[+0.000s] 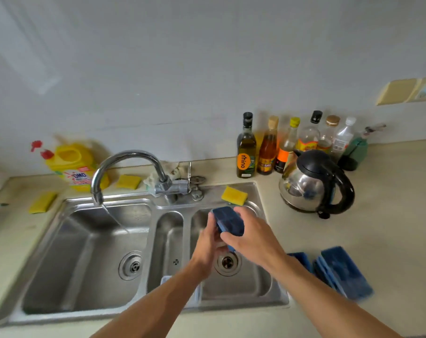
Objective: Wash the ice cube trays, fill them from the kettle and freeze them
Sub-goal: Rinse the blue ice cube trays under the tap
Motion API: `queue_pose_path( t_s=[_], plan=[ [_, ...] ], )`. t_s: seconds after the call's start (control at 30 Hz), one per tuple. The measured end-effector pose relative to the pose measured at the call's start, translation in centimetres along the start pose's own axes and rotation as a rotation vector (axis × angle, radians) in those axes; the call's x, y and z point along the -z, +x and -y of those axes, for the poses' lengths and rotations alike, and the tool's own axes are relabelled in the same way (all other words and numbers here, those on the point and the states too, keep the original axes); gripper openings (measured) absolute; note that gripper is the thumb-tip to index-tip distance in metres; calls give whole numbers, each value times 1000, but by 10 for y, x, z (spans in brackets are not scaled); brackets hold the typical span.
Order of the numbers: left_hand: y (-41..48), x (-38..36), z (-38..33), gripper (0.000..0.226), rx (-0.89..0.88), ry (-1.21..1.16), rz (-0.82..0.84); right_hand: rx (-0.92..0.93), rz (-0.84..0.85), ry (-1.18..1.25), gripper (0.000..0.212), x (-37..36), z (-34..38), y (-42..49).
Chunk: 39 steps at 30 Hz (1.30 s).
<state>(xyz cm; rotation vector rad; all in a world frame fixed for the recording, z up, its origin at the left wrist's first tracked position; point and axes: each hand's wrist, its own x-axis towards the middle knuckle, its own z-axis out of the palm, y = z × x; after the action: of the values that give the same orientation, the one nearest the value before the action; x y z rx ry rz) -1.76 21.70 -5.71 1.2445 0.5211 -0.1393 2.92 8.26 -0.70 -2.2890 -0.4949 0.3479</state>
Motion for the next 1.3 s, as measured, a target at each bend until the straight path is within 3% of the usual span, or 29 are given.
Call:
queue_pose_path(
  t_s=[0.1,0.3,0.43,0.87,1.07,1.3],
  plan=[
    [-8,57,-16,69,-15,-124,-101,67,75,20,70,-45,48,21],
    [-8,155,-34,76,-82,-251,-207,165,205,-22,82,-123,113,49],
    [-7,195,-30,84,-84,-267,-260,137,339,-40,95,-150,126,56],
    [-4,224,-36,67,121,-173,-531,103,582,48,84,-171,135,83],
    [8,245,-42,70,188,-137,-516,-8,603,140,92,-189,143,93],
    [34,290,-47,71,288,-82,-475,-118,594,139,87,-231,163,113]
  ],
)
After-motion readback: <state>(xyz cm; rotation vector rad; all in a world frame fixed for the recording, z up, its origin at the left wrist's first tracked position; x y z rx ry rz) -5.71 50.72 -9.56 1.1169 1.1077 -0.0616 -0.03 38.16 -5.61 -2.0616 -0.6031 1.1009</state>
